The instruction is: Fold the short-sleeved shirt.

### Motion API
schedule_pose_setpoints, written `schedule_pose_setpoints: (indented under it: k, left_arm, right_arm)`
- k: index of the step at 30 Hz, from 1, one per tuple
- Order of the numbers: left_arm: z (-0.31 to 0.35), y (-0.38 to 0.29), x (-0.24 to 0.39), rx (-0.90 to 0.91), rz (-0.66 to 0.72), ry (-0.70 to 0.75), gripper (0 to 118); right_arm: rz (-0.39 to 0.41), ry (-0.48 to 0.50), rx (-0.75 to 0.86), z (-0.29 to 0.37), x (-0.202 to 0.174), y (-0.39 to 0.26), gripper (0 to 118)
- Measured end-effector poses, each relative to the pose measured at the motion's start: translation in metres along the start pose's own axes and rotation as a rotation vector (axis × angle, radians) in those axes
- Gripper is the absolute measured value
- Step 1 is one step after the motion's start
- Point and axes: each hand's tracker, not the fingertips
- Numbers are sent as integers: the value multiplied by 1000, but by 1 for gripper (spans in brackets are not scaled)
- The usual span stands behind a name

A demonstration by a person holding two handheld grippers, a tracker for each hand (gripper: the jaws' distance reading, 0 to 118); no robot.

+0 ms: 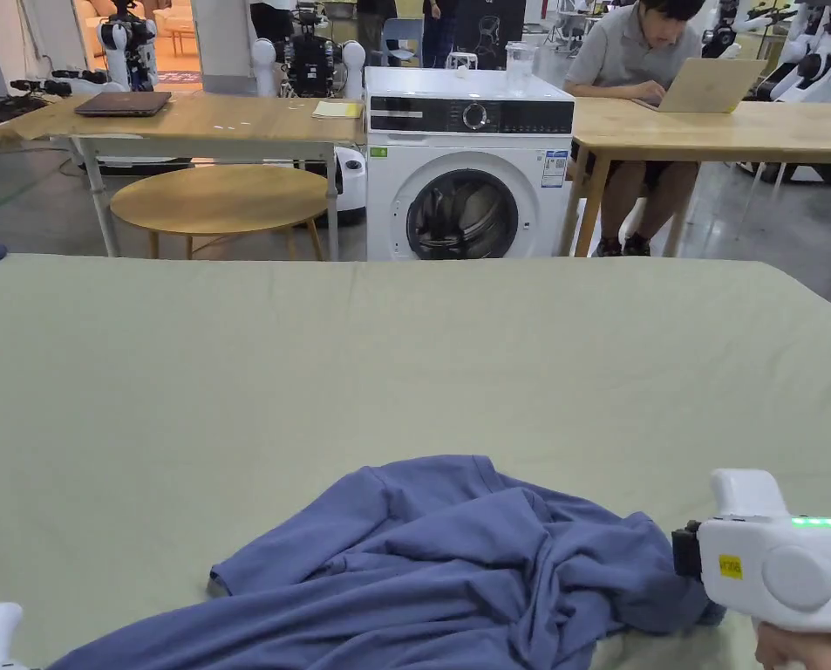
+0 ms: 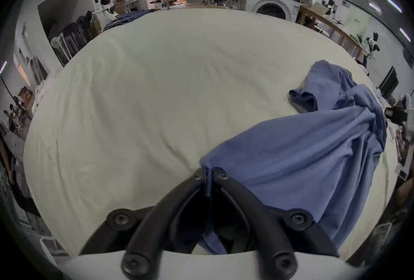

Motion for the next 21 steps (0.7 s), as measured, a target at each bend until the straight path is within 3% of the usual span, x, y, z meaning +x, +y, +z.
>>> schedule_pose_setpoints:
  k: [1, 2, 4, 5, 9, 10, 11, 13, 15, 19, 21]
  left_arm:
    - [0, 0, 1, -2, -2, 1, 0]
    - [1, -1, 2, -1, -3, 2, 0]
    - [-3, 0, -2, -5, -2, 1, 0]
    - [-3, 0, -1, -6, 1, 0, 0]
    - [-4, 2, 0, -15, 2, 1, 0]
    - [-4, 3, 0, -17, 0, 2, 0]
    - [-4, 3, 0, -18, 0, 2, 0]
    - [-1, 5, 0, -23, 20, 4, 0]
    - [4, 6, -3, -15, 26, -1, 0]
    - [44, 18, -18, 99, 74, -9, 0]
    - [75, 31, -25, 163, 77, 3, 0]
  right_arm:
    - [7, -34, -23, -8, 1, 2, 105]
    - [13, -34, -50, -15, 2, 1, 118]
    - [11, -79, -5, -25, 5, 0, 118]
    - [30, -28, -79, -26, 0, -4, 118]
    - [35, -36, -141, -31, -8, -11, 117]
    - [30, -32, -139, -30, -9, -13, 112]
    - [16, -8, -139, -28, -10, -15, 99]
    - [-64, 29, -109, -14, -7, -15, 52]
    - [-45, 48, -75, 3, -9, -13, 4]
    - [35, 22, 78, 56, -10, 6, 4]
    - [16, 30, 146, 87, -4, 19, 4]
